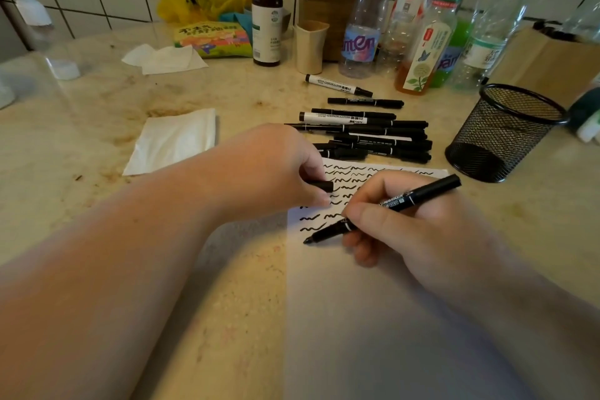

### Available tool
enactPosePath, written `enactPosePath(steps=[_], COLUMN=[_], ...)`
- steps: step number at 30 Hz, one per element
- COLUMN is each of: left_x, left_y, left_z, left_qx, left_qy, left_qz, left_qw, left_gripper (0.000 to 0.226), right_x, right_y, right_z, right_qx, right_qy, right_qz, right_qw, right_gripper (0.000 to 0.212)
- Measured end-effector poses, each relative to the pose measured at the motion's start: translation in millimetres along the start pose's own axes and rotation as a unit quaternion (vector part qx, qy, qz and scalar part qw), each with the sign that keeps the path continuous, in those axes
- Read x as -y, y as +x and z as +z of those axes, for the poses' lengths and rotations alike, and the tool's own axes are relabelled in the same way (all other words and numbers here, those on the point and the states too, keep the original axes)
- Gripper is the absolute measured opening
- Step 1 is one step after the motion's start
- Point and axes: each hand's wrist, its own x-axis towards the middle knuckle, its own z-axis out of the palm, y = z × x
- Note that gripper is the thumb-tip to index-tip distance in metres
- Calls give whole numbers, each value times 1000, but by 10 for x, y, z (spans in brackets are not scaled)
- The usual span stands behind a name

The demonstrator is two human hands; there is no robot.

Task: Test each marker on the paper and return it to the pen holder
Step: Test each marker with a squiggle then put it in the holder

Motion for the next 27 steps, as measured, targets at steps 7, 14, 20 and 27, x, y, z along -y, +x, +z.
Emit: enactPosePath(steps=[7,14,20,27], left_x=[17,28,9,-15], left_y=[8,12,7,6], left_z=[13,10,-2,-35], left_qx=[8,4,10,13], left_qy=[2,0,19,7], left_qz=[0,3,4,-21], left_qw=[1000,1000,1000,1000], left_gripper=[17,21,27,26], right_x=[-2,-23,-21,-50], right_y=[-19,-4,6,95], right_z=[14,-2,-60,-252], right_qx=[8,-16,-42,-151], right_qy=[-7,-16,-20,84], right_qz=[9,14,8,-25], right_qw=[1000,1000,999,985], right_gripper=[14,20,25,24])
